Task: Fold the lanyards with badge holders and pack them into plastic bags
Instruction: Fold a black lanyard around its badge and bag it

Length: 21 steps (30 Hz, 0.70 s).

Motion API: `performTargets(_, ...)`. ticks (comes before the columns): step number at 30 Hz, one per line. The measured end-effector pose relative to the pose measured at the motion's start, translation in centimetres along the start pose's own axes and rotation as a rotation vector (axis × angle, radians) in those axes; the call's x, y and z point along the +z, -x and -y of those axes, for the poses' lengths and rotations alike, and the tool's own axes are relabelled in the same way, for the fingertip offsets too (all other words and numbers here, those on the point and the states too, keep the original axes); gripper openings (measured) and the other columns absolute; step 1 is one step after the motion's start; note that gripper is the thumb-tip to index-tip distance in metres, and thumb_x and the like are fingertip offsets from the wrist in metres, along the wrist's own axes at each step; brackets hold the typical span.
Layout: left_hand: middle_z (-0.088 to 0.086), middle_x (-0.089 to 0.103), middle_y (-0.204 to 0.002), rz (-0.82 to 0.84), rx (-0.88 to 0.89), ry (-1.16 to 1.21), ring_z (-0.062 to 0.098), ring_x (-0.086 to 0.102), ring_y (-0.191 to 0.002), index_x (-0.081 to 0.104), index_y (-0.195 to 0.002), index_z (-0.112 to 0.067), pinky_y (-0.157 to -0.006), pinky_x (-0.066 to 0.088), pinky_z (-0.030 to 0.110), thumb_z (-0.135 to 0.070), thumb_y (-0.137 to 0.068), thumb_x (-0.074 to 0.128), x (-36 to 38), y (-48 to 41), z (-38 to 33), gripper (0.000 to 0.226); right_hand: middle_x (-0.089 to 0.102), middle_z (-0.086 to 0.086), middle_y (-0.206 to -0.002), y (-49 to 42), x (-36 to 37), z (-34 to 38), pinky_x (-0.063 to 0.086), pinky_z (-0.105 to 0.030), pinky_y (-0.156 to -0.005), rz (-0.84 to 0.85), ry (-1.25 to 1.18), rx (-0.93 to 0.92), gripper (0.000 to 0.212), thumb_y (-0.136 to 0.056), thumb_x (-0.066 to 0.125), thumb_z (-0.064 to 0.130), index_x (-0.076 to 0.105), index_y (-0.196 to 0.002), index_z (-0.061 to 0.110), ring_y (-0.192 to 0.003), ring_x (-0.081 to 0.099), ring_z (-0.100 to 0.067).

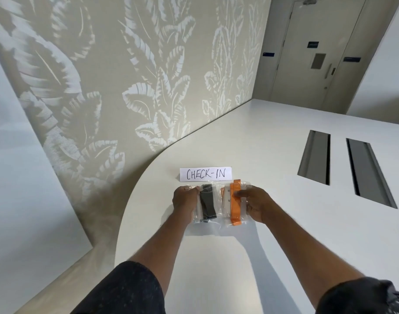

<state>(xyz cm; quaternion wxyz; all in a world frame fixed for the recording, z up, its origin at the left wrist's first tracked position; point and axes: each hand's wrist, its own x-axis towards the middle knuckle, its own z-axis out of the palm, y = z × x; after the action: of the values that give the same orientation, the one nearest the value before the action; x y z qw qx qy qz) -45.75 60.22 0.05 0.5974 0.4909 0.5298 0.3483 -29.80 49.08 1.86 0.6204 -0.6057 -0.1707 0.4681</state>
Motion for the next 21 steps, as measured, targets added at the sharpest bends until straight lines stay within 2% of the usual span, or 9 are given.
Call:
performTargets(4,0.012,0.074,-0.091,0.002,-0.013,-0.011,0.027,0.068,-0.082,0.068,-0.08,-0.011,-0.075,0.053,0.038,-0.023,-0.078,0.074,1.1,-3.0,0.3,0.014,0.06,-0.02,-0.09,-2.9,0.4,-0.1,0.052,-0.04,-0.073,-0.052,-0.001,0.046,0.022,-0.082,0.051,-0.013,0.061,-0.097,0.0,-0.072,0.057,-0.031)
performTargets(6,0.013,0.074,-0.095,-0.008,0.005,-0.059,0.03,0.068,-0.085,0.067,-0.077,-0.012,-0.079,0.053,0.037,-0.025,-0.079,0.072,1.9,-4.2,0.5,0.014,0.058,-0.021,-0.091,-4.4,0.2,-0.1,0.05,-0.039,-0.074,-0.073,0.012,0.059,0.021,-0.083,0.049,-0.011,0.06,-0.097,-0.001,-0.071,0.055,-0.031)
performTargets(7,0.013,0.074,-0.098,-0.026,0.026,-0.112,0.031,0.067,-0.088,0.068,-0.081,-0.011,-0.08,0.052,0.036,-0.027,-0.081,0.071,2.2,-4.5,0.7,0.016,0.058,-0.021,-0.09,-5.0,0.1,-0.1,0.05,-0.04,-0.074,-0.078,0.03,0.063,0.021,-0.082,0.049,-0.011,0.06,-0.097,-0.001,-0.07,0.055,-0.031)
performTargets(10,0.013,0.071,-0.112,-0.104,0.121,-0.257,0.033,0.063,-0.106,0.067,-0.108,-0.008,-0.083,0.043,0.029,-0.029,-0.084,0.068,3.1,-5.4,1.0,0.032,0.057,-0.019,-0.082,-6.4,-0.3,-0.6,0.05,-0.042,-0.074,-0.064,0.099,0.028,0.02,-0.081,0.049,-0.011,0.063,-0.088,0.002,-0.067,0.056,-0.03)
performTargets(13,0.015,0.069,-0.117,-0.156,0.179,-0.293,0.033,0.06,-0.112,0.064,-0.117,-0.005,-0.085,0.041,0.028,-0.029,-0.085,0.067,3.5,-5.5,1.0,0.04,0.059,-0.016,-0.078,-6.8,-0.2,-0.9,0.049,-0.042,-0.073,-0.048,0.235,-0.082,0.02,-0.076,0.056,-0.009,0.065,-0.084,0.007,-0.069,0.057,-0.028)
performTargets(15,0.016,0.069,-0.117,-0.176,0.222,-0.325,0.034,0.06,-0.112,0.064,-0.118,-0.002,-0.086,0.041,0.028,-0.028,-0.086,0.066,3.6,-5.4,1.1,0.041,0.059,-0.016,-0.076,-7.1,0.2,-1.0,0.048,-0.04,-0.07,-0.074,0.32,-0.113,0.018,-0.07,0.061,-0.003,0.066,-0.084,0.007,-0.069,0.056,-0.026)
performTargets(18,0.02,0.069,-0.114,-0.199,0.307,-0.392,0.036,0.06,-0.11,0.065,-0.115,-0.001,-0.089,0.044,0.033,-0.028,-0.088,0.064,3.7,-4.9,1.2,0.038,0.059,-0.008,-0.071,-7.4,0.6,-1.2,0.046,-0.03,-0.062,-0.219,0.587,-0.16,0.014,-0.068,0.068,0.013,0.063,-0.08,0.009,-0.064,0.056,-0.022)
performTargets(21,0.021,0.065,-0.112,-0.217,0.332,-0.51,0.039,0.057,-0.108,0.063,-0.118,-0.004,-0.089,0.046,0.039,-0.033,-0.089,0.059,3.6,-4.5,1.4,0.04,0.063,-0.002,-0.077,-6.9,0.6,-1.3,0.044,-0.027,-0.058,-0.289,0.72,-0.163,0.028,-0.069,0.072,0.026,0.061,-0.09,0.011,-0.07,0.059,-0.019)
